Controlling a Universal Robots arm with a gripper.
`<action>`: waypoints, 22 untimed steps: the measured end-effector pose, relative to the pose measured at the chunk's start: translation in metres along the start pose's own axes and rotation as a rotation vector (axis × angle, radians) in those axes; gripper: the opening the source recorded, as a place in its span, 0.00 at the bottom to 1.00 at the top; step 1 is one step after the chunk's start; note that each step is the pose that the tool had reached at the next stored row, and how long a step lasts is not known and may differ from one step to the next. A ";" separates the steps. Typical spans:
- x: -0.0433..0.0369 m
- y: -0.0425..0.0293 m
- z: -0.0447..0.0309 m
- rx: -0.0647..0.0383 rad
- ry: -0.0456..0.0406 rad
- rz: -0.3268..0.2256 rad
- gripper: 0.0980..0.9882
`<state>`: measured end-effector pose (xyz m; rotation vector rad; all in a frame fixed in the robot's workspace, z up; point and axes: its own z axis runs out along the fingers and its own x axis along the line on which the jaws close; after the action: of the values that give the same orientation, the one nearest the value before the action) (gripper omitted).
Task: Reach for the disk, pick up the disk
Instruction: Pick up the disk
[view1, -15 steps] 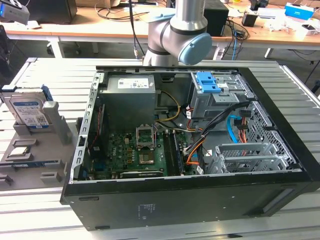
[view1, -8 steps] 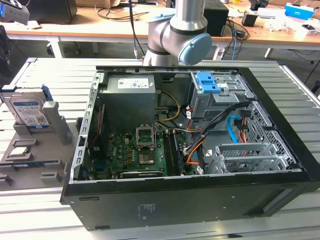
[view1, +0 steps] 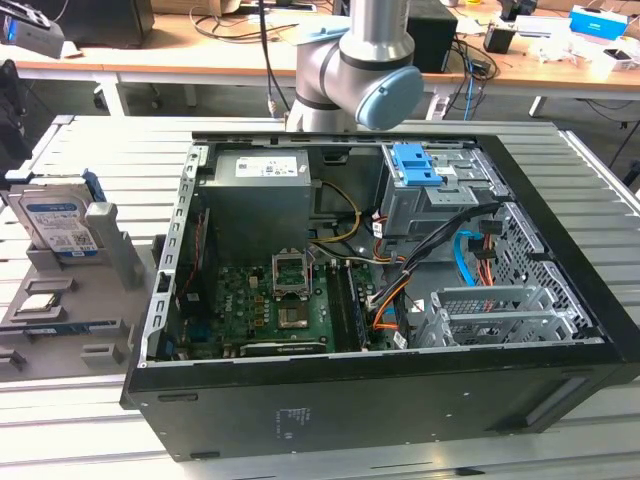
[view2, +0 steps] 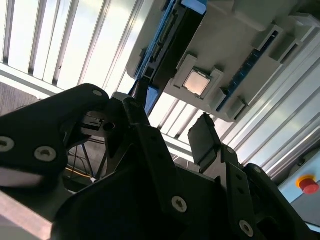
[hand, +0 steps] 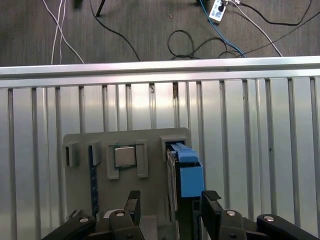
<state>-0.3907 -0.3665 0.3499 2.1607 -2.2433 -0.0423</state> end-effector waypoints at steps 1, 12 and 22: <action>-0.0008 0.0000 0.0013 0.000 0.0001 -0.001 0.56; -0.0174 0.0026 0.0256 0.000 0.0013 -0.036 0.56; -0.0182 0.0042 0.0490 0.000 0.0027 -0.071 0.56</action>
<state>-0.3961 -0.3481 0.3011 2.2383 -2.1644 -0.0410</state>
